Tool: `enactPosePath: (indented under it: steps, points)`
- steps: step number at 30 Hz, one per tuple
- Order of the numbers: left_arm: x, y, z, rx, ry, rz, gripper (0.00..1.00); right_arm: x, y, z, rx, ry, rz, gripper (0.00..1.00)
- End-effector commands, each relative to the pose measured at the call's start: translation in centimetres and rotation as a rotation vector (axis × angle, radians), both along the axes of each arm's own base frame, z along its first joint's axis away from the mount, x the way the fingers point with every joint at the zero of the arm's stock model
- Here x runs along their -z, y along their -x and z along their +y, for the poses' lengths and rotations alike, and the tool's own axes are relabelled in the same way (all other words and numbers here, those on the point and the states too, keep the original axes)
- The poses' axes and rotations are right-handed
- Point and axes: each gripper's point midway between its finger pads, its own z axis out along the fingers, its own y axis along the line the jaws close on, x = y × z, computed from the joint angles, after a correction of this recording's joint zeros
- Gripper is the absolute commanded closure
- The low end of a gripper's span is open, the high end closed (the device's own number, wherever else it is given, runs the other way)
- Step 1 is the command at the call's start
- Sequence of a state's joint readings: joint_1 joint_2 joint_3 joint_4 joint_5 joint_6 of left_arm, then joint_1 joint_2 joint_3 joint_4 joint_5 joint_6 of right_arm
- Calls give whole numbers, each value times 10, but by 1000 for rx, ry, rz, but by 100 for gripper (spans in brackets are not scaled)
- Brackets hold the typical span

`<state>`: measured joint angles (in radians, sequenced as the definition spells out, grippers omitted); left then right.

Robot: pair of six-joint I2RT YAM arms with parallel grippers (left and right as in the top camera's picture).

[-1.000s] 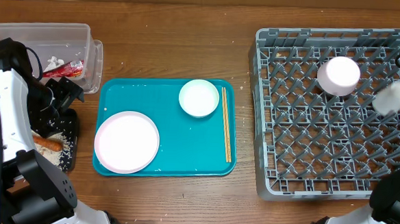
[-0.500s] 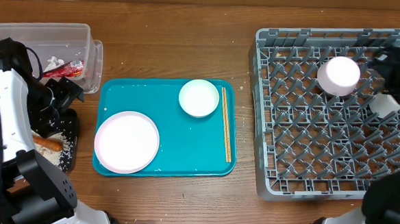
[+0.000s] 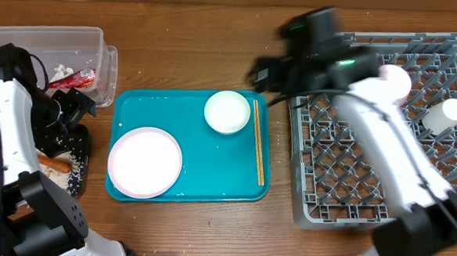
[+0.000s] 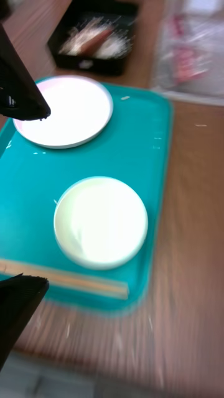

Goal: Sort waste into correct bins and load items into the dishwasher
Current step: 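Reach the right gripper to the white bowl on the tray and grasp it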

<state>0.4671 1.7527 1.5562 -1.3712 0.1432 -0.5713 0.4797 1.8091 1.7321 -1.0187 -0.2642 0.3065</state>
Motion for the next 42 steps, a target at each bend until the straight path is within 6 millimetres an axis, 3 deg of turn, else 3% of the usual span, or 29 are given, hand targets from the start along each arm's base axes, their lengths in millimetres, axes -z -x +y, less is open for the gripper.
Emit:
enactPosePath:
  steps: [1,5,8,13,19,24,27,29,31,37,40,42]
  points:
    - [1,1,0,-16,6,4,0,50,9,29,-15,125,37,18]
    - [1,1,0,-16,6,4,0,91,18,59,-43,212,45,24]
    - [1,1,0,-16,6,4,0,129,22,67,-24,294,69,24]
    - [1,1,0,-16,6,4,0,167,25,68,-37,338,124,25]
    - [1,1,0,-16,6,4,0,190,27,67,-44,369,154,32]
    - [1,1,0,-16,6,4,0,189,28,67,-46,372,158,58]
    - [1,1,0,-16,7,4,0,178,28,67,-43,376,166,85]
    - [1,1,0,-16,6,4,0,162,26,69,-43,368,161,96]
    - [1,1,0,-16,6,4,0,141,24,71,-41,357,147,96]
    - [1,1,0,-16,6,4,0,49,12,74,-23,276,50,96]
    - [1,1,0,-16,6,4,0,2,3,53,24,253,-5,96]
    - [1,1,0,-16,6,4,0,-19,-7,26,87,261,-35,96]
